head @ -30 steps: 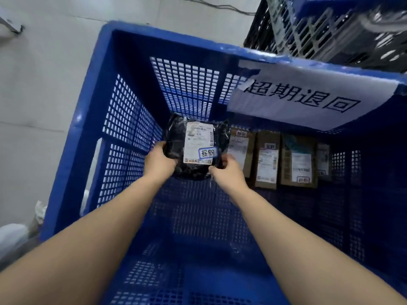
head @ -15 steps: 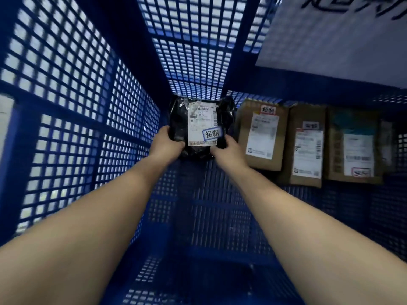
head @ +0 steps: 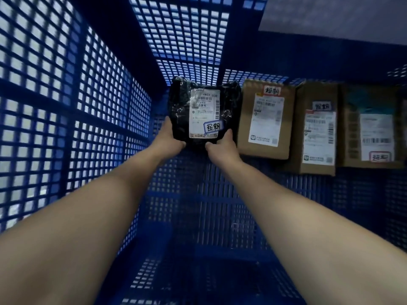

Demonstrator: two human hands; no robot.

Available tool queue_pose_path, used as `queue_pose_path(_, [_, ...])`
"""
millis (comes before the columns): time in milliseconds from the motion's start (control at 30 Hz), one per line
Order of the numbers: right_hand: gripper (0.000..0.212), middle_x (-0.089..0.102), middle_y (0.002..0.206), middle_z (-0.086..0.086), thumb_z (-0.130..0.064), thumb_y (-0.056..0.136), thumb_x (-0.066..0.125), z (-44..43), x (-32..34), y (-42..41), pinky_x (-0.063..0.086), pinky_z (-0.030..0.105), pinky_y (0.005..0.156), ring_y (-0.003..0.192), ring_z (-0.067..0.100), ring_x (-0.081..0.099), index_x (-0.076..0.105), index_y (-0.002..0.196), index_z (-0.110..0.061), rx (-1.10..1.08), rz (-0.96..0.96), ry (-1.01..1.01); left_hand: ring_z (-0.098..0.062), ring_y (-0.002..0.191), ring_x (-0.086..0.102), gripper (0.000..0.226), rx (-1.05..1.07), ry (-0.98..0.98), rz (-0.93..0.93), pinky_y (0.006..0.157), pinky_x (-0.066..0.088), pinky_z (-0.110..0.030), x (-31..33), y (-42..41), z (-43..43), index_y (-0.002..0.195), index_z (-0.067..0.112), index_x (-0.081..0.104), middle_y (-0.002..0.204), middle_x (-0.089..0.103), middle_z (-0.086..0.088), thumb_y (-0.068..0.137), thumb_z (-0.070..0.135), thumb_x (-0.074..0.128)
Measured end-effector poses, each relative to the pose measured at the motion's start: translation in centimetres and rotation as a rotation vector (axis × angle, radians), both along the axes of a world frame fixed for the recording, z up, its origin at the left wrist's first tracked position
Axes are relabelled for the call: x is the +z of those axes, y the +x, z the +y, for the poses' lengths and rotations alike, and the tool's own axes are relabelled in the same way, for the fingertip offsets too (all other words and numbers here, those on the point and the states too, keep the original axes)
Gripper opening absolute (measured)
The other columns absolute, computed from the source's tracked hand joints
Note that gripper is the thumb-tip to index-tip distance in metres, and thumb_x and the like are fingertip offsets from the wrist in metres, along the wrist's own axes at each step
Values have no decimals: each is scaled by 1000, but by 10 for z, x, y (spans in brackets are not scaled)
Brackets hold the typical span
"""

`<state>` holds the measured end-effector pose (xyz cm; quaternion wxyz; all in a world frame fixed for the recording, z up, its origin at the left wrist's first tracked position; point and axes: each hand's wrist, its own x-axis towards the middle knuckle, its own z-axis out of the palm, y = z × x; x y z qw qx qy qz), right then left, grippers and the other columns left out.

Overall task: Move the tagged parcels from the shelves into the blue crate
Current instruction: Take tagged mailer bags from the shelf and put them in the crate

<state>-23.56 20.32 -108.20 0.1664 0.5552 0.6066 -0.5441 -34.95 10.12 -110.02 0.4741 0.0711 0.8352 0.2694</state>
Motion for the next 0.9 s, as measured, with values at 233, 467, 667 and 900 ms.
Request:
queue_pose_path(233, [62, 42, 140, 9, -27, 95, 56, 9, 76, 44, 40, 32, 95, 128, 30, 43, 27, 148, -15, 386, -25, 288, -32, 142, 24, 74, -467, -173, 323, 114, 29, -43, 73, 23, -7, 146, 3, 23, 153, 24, -17, 88, 18, 65])
queue_pose_path(467, [50, 45, 136, 7, -31, 94, 54, 43, 194, 69, 41, 37, 90, 124, 28, 41, 38, 139, -17, 700, -152, 493, -26, 119, 45, 49, -841, -290, 594, 94, 41, -38, 201, 48, 23, 126, 10, 41, 127, 48, -8, 84, 19, 65])
queue_pose_path(667, [50, 48, 130, 6, -37, 91, 59, 64, 309, 97, 38, 40, 98, 122, 27, 44, 44, 134, -17, 735, -202, 587, -25, 129, 40, 61, -993, -238, 733, 107, 36, -41, 306, 69, 48, 137, 11, 37, 137, 45, -6, 85, 26, 65])
queue_pose_path(900, [55, 43, 139, 5, -35, 88, 59, 85, 428, 138, 33, 40, 105, 129, 27, 40, 41, 137, -19, 655, -224, 679, -24, 128, 39, 56, -1111, -124, 842, 105, 36, -39, 418, 102, 79, 136, 12, 38, 135, 45, -5, 85, 18, 61])
